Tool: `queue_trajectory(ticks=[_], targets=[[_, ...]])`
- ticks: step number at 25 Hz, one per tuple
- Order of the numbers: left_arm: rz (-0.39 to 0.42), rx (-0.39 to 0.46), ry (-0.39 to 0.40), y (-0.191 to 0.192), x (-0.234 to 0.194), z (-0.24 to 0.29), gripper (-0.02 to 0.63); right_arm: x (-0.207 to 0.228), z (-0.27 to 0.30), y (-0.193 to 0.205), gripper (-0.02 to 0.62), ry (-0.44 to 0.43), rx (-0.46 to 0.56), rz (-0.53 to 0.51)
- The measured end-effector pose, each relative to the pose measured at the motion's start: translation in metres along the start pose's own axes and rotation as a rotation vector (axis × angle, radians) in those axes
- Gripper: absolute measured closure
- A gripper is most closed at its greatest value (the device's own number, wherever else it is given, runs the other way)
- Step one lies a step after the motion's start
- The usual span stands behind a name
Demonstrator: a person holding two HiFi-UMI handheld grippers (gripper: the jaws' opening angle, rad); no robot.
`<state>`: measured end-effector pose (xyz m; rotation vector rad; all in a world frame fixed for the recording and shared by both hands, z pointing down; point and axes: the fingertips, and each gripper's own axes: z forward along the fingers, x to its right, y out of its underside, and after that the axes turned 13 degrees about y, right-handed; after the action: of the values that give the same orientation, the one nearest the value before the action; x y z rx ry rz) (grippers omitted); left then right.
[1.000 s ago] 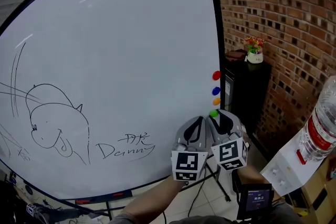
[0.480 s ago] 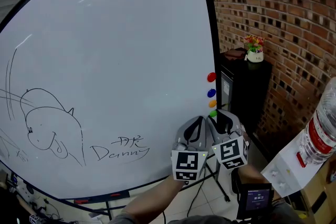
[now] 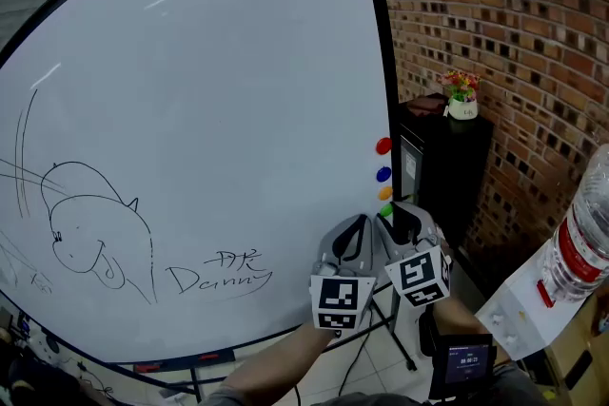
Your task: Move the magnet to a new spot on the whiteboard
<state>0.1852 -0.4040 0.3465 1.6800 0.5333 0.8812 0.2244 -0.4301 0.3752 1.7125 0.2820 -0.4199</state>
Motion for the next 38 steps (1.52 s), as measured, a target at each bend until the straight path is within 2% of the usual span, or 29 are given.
queue_trajectory(ticks=[12,18,21,28,38], targets=[[-0.018,0.0,0.0,0.006,0.001,-0.004,0.609,0.005,-0.009,-0.006,0.448,0.033,0.028,-0.003],[-0.038,-0.002,-0.01,0.011,-0.002,-0.018,0.609,-0.004,-0.019,-0.018,0.463,0.044,0.06,0.031],[-0.041,0.002,-0.019,0.009,-0.004,-0.032,0.609,-0.016,-0.026,-0.031,0.5,0.038,0.081,0.038],[-0.026,0.012,-0.101,-0.007,-0.033,-0.103,0.609,-0.078,-0.043,-0.084,0.589,-0.038,0.14,0.098],[-0.002,-0.013,-0.28,-0.026,-0.083,-0.263,0.609,-0.213,-0.088,-0.176,0.589,-0.22,0.198,0.225]])
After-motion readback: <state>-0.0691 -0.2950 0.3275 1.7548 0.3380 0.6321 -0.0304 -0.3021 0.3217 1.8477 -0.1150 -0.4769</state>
